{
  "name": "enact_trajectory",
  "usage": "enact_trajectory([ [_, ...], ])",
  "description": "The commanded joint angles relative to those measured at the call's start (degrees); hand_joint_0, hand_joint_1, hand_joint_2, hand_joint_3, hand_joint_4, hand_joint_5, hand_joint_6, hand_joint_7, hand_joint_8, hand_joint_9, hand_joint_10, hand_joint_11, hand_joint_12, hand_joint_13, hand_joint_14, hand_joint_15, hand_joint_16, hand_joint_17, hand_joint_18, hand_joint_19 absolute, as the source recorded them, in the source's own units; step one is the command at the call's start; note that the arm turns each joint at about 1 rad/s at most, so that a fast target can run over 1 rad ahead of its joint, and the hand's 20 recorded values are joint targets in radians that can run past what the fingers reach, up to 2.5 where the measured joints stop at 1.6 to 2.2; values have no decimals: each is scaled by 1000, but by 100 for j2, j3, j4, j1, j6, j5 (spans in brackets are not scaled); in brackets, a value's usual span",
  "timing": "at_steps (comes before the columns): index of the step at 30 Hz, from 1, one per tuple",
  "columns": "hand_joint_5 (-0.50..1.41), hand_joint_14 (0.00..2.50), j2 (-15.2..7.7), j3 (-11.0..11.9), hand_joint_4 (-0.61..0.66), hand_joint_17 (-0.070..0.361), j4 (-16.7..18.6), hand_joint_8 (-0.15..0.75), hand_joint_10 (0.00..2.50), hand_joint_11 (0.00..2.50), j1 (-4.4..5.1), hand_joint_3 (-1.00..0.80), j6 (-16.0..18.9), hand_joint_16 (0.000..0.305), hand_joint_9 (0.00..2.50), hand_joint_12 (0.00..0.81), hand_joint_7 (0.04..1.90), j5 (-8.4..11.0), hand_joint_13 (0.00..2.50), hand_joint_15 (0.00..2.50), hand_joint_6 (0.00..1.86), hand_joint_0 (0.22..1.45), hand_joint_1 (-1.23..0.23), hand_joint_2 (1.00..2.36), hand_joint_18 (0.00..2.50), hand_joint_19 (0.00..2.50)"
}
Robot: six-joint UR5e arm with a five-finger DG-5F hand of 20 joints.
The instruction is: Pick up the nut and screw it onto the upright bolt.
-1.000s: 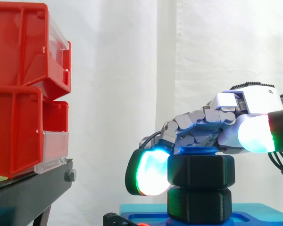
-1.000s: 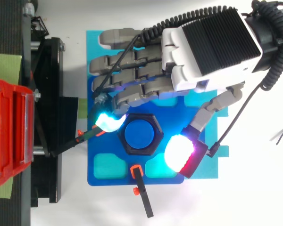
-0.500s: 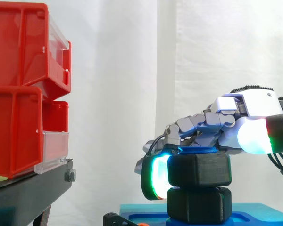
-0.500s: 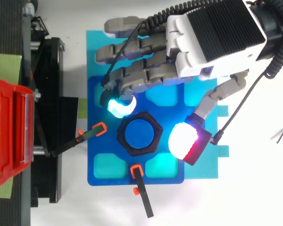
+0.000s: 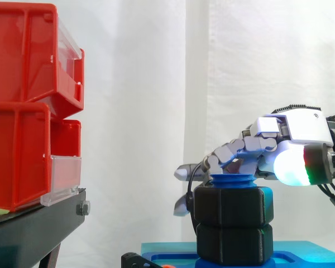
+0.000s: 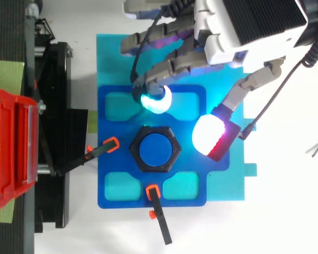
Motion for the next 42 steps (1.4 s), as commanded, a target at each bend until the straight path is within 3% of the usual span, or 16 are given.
enact_trajectory([
  [1, 53, 0, 0, 1, 230, 65, 2, 242, 0, 27, -29, -500, -17, 29, 1201, 325, 1035, -19, 599, 19, 503, 470, -350, 1000, 102, 0],
  [3, 38, 0, 0, 1, 153, 64, 2, 249, 0, 25, -38, -500, -17, 28, 1195, 327, 1025, -36, 604, 25, 504, 470, -348, 1000, 105, 0],
  [4, 23, 0, 0, 1, 67, 65, 2, 253, 0, 39, -38, -500, -17, 29, 1191, 328, 1053, -36, 587, 26, 505, 469, -346, 1000, 90, 0],
  [5, -10, 0, 0, 1, -96, 71, 2, 256, 0, 31, -47, -500, -17, 32, 1083, 339, 1207, -62, 488, 13, 507, 465, -342, 1000, 0, 0],
  [9, -64, 0, 0, 36, 138, 86, 89, 277, 3, 36, -55, -500, -8, 38, 912, 367, 1075, -106, 312, 0, 505, 449, -328, 1000, 0, 0],
  [10, -92, 1, 0, 63, 192, 90, 125, 270, 0, 7, -55, -500, -8, 40, 817, 370, 962, -115, 257, 0, 504, 446, -330, 1000, 0, 0],
  [14, -153, 0, 0, 186, 162, 97, 213, 257, 0, 0, -20, -500, 0, 43, 640, 369, 705, -203, 157, 0, 502, 441, -337, 1000, 0, 0],
  [17, -176, 0, 0, 186, 148, 102, 230, 246, 0, 0, 33, -500, 18, 46, 547, 368, 620, -177, 113, 0, 501, 434, -341, 1000, 0, 0],
  [26, -193, 0, 0, 186, 126, 109, 265, 229, 0, 0, 147, -500, 18, 48, 363, 371, 569, -150, 4, 0, 501, 422, -324, 1000, 0, 0],
  [36, -200, 0, -9, 177, 119, 110, 186, 228, 0, 0, 331, -500, 27, 49, 321, 370, 569, 61, 0, 0, 500, 419, -325, 1000, 0, 0],
  [42, -199, 0, -9, 177, 126, 110, 177, 229, 0, 0, 358, -500, 27, 49, 317, 370, 573, 87, 0, 0, 501, 420, -328, 1000, 0, 0],
])
